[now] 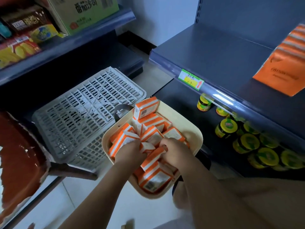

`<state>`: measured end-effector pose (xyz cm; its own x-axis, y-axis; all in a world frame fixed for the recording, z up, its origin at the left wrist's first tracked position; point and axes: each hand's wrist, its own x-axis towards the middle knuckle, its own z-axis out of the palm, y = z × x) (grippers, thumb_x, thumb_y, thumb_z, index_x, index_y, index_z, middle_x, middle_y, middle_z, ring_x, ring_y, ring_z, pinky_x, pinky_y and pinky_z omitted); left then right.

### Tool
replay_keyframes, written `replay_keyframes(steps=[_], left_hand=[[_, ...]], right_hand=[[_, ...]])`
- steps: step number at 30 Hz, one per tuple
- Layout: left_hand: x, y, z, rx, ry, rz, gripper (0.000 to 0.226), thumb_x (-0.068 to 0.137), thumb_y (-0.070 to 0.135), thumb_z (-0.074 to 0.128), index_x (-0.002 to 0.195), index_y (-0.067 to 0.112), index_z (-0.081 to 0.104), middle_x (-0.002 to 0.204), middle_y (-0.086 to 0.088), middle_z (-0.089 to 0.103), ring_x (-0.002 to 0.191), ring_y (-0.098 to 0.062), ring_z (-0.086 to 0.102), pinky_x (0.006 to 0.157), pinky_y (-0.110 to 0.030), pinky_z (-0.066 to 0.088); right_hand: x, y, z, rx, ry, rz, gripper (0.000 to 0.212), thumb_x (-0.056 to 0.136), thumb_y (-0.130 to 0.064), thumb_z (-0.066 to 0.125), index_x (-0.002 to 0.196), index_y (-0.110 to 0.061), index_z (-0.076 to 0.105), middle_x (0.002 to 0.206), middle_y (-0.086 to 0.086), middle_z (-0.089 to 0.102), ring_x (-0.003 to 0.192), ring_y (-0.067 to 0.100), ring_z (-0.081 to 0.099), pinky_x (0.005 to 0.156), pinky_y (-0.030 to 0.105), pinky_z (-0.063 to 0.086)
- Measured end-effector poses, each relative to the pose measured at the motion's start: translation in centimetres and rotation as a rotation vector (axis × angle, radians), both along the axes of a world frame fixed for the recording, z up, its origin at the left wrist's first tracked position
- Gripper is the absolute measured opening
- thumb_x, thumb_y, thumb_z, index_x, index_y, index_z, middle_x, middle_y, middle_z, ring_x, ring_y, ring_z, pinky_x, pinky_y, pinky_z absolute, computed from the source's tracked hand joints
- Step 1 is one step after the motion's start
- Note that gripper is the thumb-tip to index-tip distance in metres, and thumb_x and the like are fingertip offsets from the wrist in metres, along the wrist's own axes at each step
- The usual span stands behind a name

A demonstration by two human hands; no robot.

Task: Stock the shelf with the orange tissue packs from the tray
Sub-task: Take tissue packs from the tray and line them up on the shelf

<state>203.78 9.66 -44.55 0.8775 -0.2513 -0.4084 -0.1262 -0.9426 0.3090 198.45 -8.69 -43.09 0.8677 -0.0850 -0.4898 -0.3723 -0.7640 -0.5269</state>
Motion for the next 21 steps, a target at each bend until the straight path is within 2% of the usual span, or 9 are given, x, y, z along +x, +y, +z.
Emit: replay_keyframes(steps=[3, 5, 8, 11, 14, 16, 19, 21], left_hand=[[0.1, 0.1, 0.4, -0.036, -0.014, 0.012, 0.028, 0.093, 0.039, 0.062, 0.117, 0.025, 0.062, 0.109, 0.003, 0.068, 0.103, -0.020, 0.064, 0.083, -0.034, 0.050], [0.3, 0.1, 1.2, -0.066, -0.042, 0.023, 0.025, 0.093, 0.035, 0.063, 0.115, 0.022, 0.061, 0.101, 0.003, 0.066, 0.099, -0.022, 0.065, 0.076, -0.034, 0.046], [0.6, 0.2, 2.8, -0.157, -0.078, 0.087, 0.020, 0.091, 0.033, 0.066, 0.106, 0.022, 0.059, 0.087, 0.007, 0.063, 0.087, -0.023, 0.065, 0.066, -0.034, 0.042], [0.9, 0.1, 4.8, -0.258, -0.116, 0.186, 0.023, 0.090, 0.043, 0.071, 0.102, 0.025, 0.062, 0.080, 0.009, 0.064, 0.077, -0.016, 0.061, 0.062, -0.031, 0.041], [0.7, -0.1, 6.8, -0.334, -0.172, 0.243, 0.027, 0.086, 0.050, 0.075, 0.092, 0.027, 0.062, 0.078, 0.008, 0.067, 0.071, -0.009, 0.061, 0.058, -0.028, 0.038], [0.5, -0.3, 7.8, -0.440, -0.190, 0.265, 0.024, 0.085, 0.041, 0.078, 0.084, 0.025, 0.061, 0.071, 0.007, 0.066, 0.064, -0.011, 0.060, 0.056, -0.030, 0.037], [0.3, -0.6, 9.1, -0.616, -0.172, 0.320, 0.024, 0.085, 0.030, 0.079, 0.078, 0.019, 0.059, 0.060, 0.009, 0.063, 0.053, -0.009, 0.056, 0.054, -0.034, 0.040], [0.1, -1.2, 10.3, -0.755, -0.162, 0.356, 0.025, 0.083, 0.035, 0.079, 0.087, 0.015, 0.065, 0.070, 0.001, 0.069, 0.063, -0.024, 0.067, 0.058, -0.046, 0.053]], right_hand=[[0.2, -0.5, 0.3, 0.015, -0.064, 0.020, 0.005, 0.097, -0.033, 0.055, 0.098, -0.031, 0.060, 0.096, -0.009, 0.063, 0.089, 0.013, 0.060, 0.084, 0.038, 0.053], [0.4, -0.6, 1.0, 0.017, -0.109, 0.018, 0.002, 0.099, -0.033, 0.057, 0.099, -0.032, 0.058, 0.097, -0.009, 0.064, 0.091, 0.015, 0.061, 0.085, 0.040, 0.053], [0.7, -0.4, 2.2, 0.018, -0.210, -0.027, 0.010, 0.099, -0.033, 0.061, 0.108, -0.032, 0.056, 0.105, -0.008, 0.065, 0.098, 0.018, 0.062, 0.087, 0.041, 0.053], [0.9, -0.4, 3.2, 0.108, -0.260, -0.110, 0.017, 0.097, -0.028, 0.064, 0.112, -0.030, 0.056, 0.103, -0.007, 0.065, 0.097, 0.021, 0.064, 0.087, 0.042, 0.055], [0.5, -0.8, 4.4, 0.260, -0.289, -0.262, 0.018, 0.093, -0.023, 0.067, 0.103, -0.036, 0.058, 0.099, -0.010, 0.064, 0.089, 0.016, 0.066, 0.081, 0.038, 0.058], [0.2, -1.0, 5.6, 0.329, -0.318, -0.335, 0.019, 0.088, -0.018, 0.067, 0.097, -0.035, 0.063, 0.100, -0.012, 0.065, 0.088, 0.013, 0.067, 0.078, 0.031, 0.057], [0.0, -1.2, 7.6, 0.378, -0.477, -0.417, 0.011, 0.082, -0.018, 0.072, 0.081, -0.029, 0.071, 0.097, -0.011, 0.067, 0.092, 0.006, 0.065, 0.084, 0.025, 0.054], [-0.1, -1.4, 8.7, 0.382, -0.609, -0.484, 0.011, 0.081, -0.021, 0.081, 0.077, -0.025, 0.071, 0.091, -0.010, 0.066, 0.087, 0.004, 0.064, 0.082, 0.025, 0.054]])
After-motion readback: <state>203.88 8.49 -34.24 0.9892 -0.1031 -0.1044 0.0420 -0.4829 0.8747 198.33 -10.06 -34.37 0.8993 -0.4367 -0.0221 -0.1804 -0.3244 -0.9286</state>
